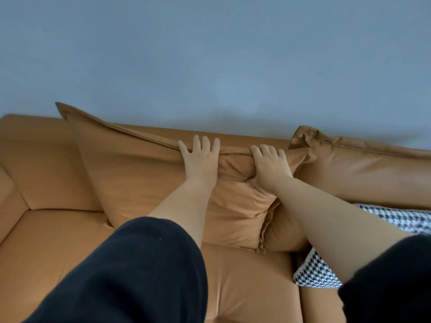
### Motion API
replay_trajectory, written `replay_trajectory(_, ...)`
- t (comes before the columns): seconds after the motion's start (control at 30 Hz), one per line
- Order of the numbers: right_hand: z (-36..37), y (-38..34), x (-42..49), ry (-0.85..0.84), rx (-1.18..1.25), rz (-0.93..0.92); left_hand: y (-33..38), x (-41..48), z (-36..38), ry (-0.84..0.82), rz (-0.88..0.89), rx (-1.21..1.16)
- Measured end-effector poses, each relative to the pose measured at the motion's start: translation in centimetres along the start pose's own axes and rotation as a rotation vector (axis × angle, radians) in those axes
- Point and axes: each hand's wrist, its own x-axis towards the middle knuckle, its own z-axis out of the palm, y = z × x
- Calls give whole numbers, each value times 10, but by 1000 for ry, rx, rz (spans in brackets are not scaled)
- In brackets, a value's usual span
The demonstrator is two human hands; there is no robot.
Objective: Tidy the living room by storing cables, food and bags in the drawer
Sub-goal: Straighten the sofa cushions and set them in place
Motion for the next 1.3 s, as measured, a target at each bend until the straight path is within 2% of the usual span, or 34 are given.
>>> replay_trajectory(0.07, -1, 24, -6, 13, 26, 46, 8, 4, 5, 33, 29, 14)
replay_trajectory(0.13, -3, 51, -17, 74, 37, 116, 16, 7, 6, 101, 141, 31)
replay_trajectory(0.27, 0, 98, -36, 336, 42, 161, 48, 10, 8, 69, 402, -43)
replay_trajectory(0.3, -1, 108, -37, 317, 92, 234, 59, 12, 8, 56, 449, -33)
replay_trajectory(0.33, -1, 118, -35, 228, 119, 287, 70, 14, 10, 53, 476, -12)
replay_trajectory(0.4, 0, 136, -29, -19, 83, 277, 92, 22, 15, 22, 456, 43)
replay_trajectory(0.47, -1, 145, -23, -143, 33, 230, 105, 28, 16, -12, 373, 107)
replay_trajectory(0.7, -8, 152, -29, -181, -64, 186, 125, 42, 13, -29, 156, 177)
replay_trajectory(0.87, 1, 169, -58, -70, -119, 157, 137, 44, 12, -66, 94, 136)
replay_trajectory(0.97, 18, 161, -61, -100, -144, 125, 140, 29, 12, -97, 157, 163)
replay_trajectory(1.07, 18, 149, -48, -126, 12, 165, 137, 16, 9, -51, 203, 181)
replay_trajectory(1.1, 14, 147, -48, -78, 34, 151, 138, 12, 7, -12, 234, 187)
replay_trajectory(1.2, 12, 149, -74, 277, 94, 87, 152, -4, 8, 100, 407, 109)
replay_trajectory(1.23, 17, 155, -89, 335, 120, 113, 159, -12, 11, 108, 467, 67)
replay_trajectory(1.27, 22, 165, -105, 282, 129, 159, 166, -21, 16, 94, 511, 31)
replay_trajectory(1.3, 28, 177, -122, 140, 111, 228, 174, -31, 21, 63, 534, 8)
